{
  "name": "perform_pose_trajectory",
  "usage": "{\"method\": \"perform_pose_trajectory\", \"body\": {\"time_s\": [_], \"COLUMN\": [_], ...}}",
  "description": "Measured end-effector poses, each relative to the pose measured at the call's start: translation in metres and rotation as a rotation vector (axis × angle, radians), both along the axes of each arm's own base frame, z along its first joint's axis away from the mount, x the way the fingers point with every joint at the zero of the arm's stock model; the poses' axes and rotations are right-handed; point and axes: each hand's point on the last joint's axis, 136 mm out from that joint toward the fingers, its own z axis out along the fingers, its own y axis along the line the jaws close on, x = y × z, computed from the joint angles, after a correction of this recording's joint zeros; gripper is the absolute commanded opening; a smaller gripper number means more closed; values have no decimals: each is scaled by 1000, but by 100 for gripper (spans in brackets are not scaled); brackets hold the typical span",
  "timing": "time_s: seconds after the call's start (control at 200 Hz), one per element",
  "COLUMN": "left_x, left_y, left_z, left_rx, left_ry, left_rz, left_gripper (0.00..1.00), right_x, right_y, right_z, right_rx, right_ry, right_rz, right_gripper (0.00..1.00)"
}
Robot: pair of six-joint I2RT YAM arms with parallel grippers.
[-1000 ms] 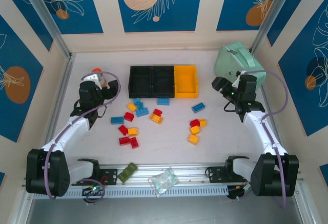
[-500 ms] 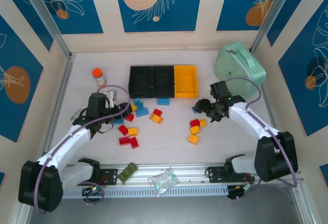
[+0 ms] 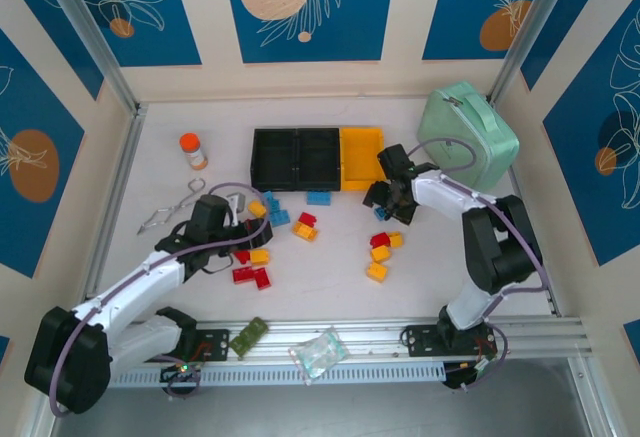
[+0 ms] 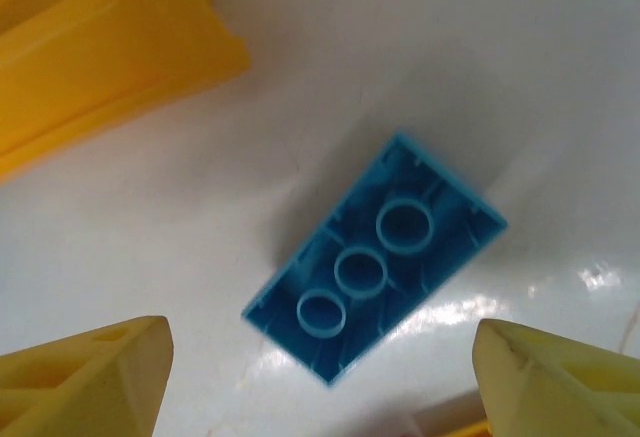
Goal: Sort the legos into containers by color
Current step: Pick up the lego from the middle-right of the table.
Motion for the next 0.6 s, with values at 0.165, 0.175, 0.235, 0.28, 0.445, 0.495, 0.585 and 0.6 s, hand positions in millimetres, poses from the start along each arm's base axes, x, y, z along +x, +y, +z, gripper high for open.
{"method": "perform_pose_trajectory", "body": {"time_s": [0.165, 0.175, 0.235, 0.28, 0.445, 0.495, 0.585, 0.6], "left_x": [-6, -6, -7, -7, -7, -7, -5, -5], "left_y": [-1, -1, -1, 0, -1, -1, -2, -3], "left_z": [-8, -9, -11, -12, -13, -13, -15, -15], "left_rx": [9, 9, 15, 17, 20, 18, 15, 15], "left_ry": [20, 21, 25, 27, 21, 21, 24, 25], "left_rz": [1, 1, 4, 6, 6, 8, 12, 13], "left_gripper": [70, 70, 69, 69, 69, 69, 69, 70], "right_x": [1, 1, -2, -1, -8, -10, -16, -16], "right_y": [-5, -5, -10, -11, -19, -21, -25, -26], "right_z": [-20, -21, -24, -24, -23, -20, -12, -11], "right_rx": [-52, -57, -78, -84, -112, -115, -125, -127], "right_ry": [40, 43, 55, 52, 40, 32, 17, 14], "right_rz": [-46, -44, -56, -56, -60, -59, -49, -48], "right_gripper": [61, 60, 52, 47, 29, 25, 24, 24]}}
